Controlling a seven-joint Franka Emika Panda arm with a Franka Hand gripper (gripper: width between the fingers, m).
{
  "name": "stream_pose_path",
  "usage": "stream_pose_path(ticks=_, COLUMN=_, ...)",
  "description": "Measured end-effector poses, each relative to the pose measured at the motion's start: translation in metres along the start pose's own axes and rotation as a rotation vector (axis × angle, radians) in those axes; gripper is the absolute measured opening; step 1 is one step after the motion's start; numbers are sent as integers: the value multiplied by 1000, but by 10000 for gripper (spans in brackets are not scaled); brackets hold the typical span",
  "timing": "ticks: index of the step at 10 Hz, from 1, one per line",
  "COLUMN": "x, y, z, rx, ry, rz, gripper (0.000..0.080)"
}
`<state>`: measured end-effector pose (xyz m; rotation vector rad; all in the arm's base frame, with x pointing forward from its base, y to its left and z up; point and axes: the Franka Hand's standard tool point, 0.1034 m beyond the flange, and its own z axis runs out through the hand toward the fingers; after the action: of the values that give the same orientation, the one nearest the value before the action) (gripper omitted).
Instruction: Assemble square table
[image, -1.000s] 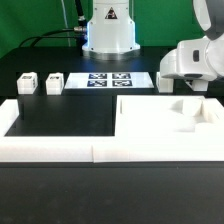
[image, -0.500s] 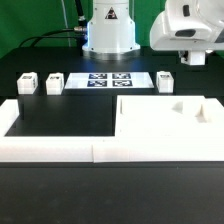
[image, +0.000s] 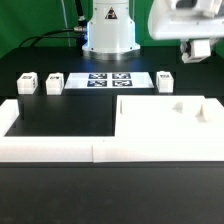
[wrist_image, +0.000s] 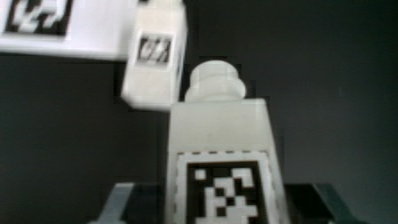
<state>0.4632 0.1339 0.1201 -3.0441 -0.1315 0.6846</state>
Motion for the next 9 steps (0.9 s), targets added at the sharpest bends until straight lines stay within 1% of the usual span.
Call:
stream_pose_path(ticks=1, x=10, y=12, z=-20, rx=-5, ry=45, rz=-41, gripper=289)
stream_pose_path(ticks=2, x=26, y=15, z=-39, rx=-18, ry=144, rz=-47, gripper=289)
stream_pose_path(ticks=3, x=29, y=11, z=-36, rx=-12, ry=302, rz=-54, gripper=289)
stream_pose_path(ticks=4, x=20, y=13, z=-28, rx=-15, ry=320, rz=-55, gripper=289)
stream_pose_path(ticks=5, x=28, y=12, z=-33, rx=-7, ry=422, rz=-57, gripper=289)
stream_pose_path(ticks=6, x=32, y=13, z=-32, rx=0, ry=514, rz=-61, gripper=290)
stream_pose_path(ticks=7, x=43, y=22, z=-34, rx=-13, ry=569, rz=-110, gripper=290)
stream_pose_path(ticks=8, x=62, y=33, z=-52, rx=-20, ry=629, rz=-125, gripper=290)
stream_pose_path(ticks=9, x=85, y=34, z=-71, rx=-28, ry=731, rz=-142, gripper=290)
